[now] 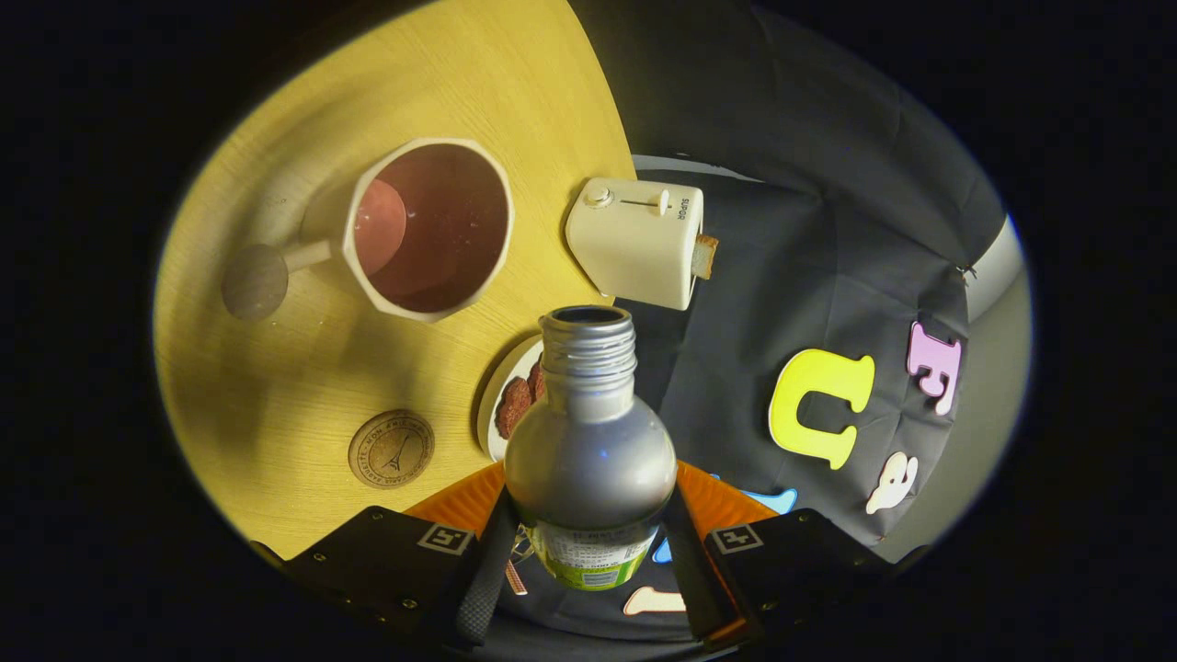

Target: Take the bottle from table, then pour the juice into the cup, finally place the bottle on the coaster

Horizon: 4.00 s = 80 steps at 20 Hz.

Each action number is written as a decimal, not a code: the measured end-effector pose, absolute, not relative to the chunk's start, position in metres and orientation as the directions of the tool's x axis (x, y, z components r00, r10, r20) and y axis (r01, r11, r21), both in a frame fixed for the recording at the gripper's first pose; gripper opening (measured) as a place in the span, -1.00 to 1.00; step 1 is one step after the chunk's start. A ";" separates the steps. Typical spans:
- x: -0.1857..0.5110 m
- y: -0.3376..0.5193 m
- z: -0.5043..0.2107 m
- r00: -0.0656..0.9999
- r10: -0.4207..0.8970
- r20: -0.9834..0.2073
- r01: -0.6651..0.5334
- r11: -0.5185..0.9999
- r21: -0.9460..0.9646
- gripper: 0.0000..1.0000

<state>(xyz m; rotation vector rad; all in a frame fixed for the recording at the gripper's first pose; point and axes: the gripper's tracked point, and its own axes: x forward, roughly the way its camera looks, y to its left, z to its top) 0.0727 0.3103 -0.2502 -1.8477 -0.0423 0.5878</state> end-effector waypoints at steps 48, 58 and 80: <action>0.087 0.312 -0.203 0.880 0.357 -0.313 -0.095 -0.513 -0.853 0.56; 0.082 0.319 -0.206 0.887 0.336 -0.316 -0.085 -0.555 -0.828 0.56; 0.080 0.321 -0.223 0.898 0.269 -0.348 -0.109 -0.630 -0.769 0.56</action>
